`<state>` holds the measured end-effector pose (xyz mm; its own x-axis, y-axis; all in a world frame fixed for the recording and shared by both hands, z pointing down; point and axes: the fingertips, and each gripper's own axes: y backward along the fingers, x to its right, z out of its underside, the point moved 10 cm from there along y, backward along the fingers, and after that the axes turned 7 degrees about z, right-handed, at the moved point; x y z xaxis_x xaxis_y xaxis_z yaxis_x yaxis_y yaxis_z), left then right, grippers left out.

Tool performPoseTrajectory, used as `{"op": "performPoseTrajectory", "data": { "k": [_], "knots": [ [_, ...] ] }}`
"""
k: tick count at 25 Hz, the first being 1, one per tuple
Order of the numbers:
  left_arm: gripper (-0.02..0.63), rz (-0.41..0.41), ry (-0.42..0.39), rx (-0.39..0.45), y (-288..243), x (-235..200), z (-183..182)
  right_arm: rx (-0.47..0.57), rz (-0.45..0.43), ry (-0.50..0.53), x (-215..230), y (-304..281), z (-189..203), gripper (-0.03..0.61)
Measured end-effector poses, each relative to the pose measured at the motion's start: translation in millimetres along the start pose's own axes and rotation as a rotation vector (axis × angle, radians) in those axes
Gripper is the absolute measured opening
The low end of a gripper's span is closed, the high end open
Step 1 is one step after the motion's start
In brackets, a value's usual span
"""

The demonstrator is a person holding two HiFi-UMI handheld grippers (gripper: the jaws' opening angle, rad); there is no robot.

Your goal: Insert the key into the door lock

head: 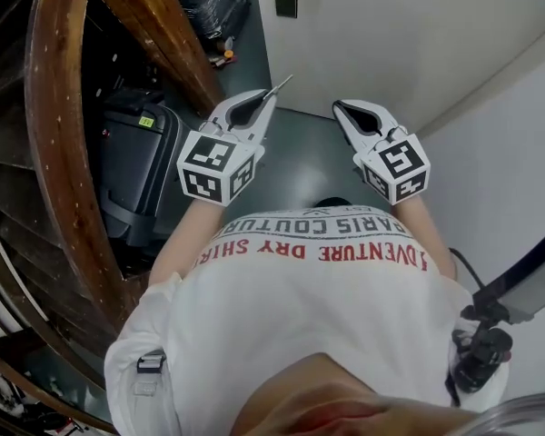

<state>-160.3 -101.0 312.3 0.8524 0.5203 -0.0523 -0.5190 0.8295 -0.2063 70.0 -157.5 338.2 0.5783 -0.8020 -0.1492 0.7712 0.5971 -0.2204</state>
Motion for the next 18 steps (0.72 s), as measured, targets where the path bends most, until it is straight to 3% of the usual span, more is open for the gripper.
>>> {"op": "performPoseTrajectory", "data": {
  "k": [10,18],
  "knots": [
    [0.023,0.014,0.008,-0.015,-51,-51,-3,-0.002,-0.026,0.002,40,-63,-3,0.003],
    [0.023,-0.014,0.076,-0.043,-106,-118,6,-0.057,-0.060,-0.037,95,-144,14,0.003]
  ]
}}
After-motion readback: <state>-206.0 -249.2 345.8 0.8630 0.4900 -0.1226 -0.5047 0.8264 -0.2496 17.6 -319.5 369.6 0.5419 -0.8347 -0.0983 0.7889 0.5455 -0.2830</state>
